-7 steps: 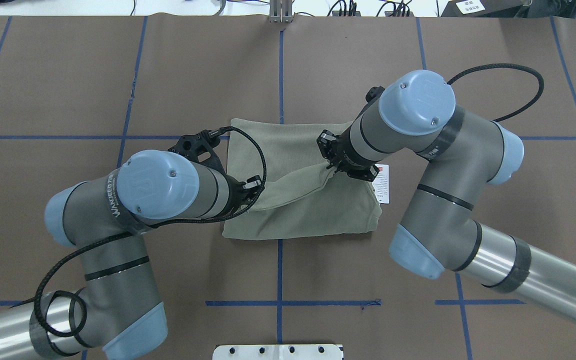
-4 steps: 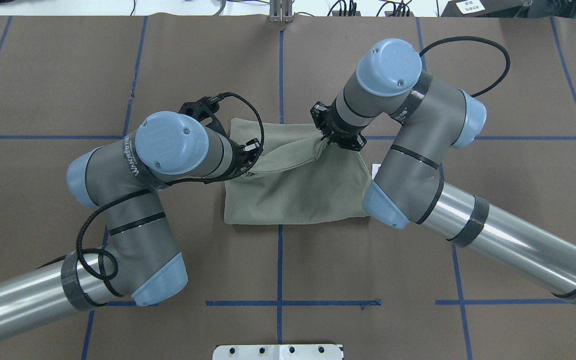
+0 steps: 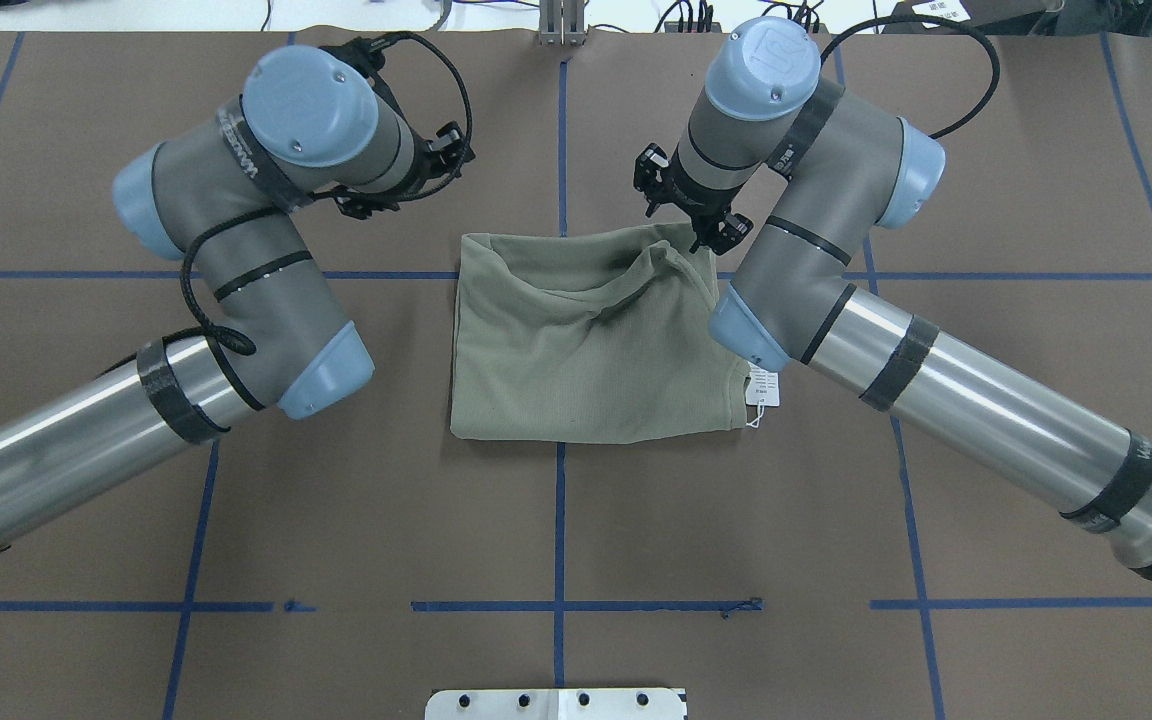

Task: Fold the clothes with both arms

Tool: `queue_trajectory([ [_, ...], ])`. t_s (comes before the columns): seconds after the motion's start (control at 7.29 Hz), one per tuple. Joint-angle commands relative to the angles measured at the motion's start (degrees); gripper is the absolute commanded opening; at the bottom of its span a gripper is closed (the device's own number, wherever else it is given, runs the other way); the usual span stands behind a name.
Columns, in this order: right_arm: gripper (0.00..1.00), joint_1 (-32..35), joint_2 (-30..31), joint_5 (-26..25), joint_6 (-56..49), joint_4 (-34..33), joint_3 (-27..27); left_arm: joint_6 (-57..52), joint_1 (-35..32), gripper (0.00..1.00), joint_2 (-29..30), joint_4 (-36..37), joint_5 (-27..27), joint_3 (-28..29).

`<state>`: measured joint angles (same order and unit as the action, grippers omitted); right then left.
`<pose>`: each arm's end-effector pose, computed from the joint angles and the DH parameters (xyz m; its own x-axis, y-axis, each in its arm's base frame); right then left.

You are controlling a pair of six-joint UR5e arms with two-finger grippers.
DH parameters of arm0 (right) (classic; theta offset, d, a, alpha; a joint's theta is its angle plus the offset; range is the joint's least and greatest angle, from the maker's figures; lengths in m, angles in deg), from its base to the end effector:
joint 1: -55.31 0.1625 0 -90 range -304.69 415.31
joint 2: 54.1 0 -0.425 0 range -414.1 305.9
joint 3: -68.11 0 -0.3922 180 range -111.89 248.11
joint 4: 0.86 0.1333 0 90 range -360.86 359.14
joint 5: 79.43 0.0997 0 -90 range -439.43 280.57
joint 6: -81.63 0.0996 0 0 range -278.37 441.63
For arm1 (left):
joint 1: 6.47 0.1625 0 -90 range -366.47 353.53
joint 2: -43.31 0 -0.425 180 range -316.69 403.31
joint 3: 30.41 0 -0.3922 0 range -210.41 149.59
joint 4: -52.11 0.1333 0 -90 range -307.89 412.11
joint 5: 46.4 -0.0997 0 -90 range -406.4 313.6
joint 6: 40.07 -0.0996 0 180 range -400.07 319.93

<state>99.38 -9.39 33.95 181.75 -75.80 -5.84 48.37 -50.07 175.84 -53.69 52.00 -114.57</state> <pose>-0.4948 -0.6095 0.2657 0.4290 0.6398 0.6376 -0.5228 0.7515 -0.4023 0.4545 -0.5968 0.2223 0.4571 -0.3981 -0.7954 0.5861 0.8075 -0.0673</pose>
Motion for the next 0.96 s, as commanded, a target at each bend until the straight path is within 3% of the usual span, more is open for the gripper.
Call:
queue_trajectory([
  [0.0, 1.00, 2.1, -0.8, 3.0, -2.6, 0.0, 0.7, -5.9, -5.0, 1.00, -0.1, 0.4, 5.1, 1.2],
  [0.14, 1.00, 2.8, -0.8, 5.5, -4.6, -0.2, -0.7, -7.9, -6.5, 1.00, -0.2, 0.4, 5.7, 1.2],
  [0.41, 1.00, 6.4, 3.1, 7.6, -16.4, -2.0, -5.2, -21.2, -13.1, 1.00, -4.6, 0.3, 13.5, -0.4],
  [0.69, 1.00, 15.3, 9.4, 8.9, -41.5, -12.2, -11.1, -42.6, -21.9, 1.00, -13.0, 0.4, 18.2, -5.3],
  [0.82, 1.00, 22.9, 13.4, 11.3, -57.1, -15.1, -11.7, -56.1, -27.5, 1.00, -19.5, 0.7, 20.8, -8.1],
])
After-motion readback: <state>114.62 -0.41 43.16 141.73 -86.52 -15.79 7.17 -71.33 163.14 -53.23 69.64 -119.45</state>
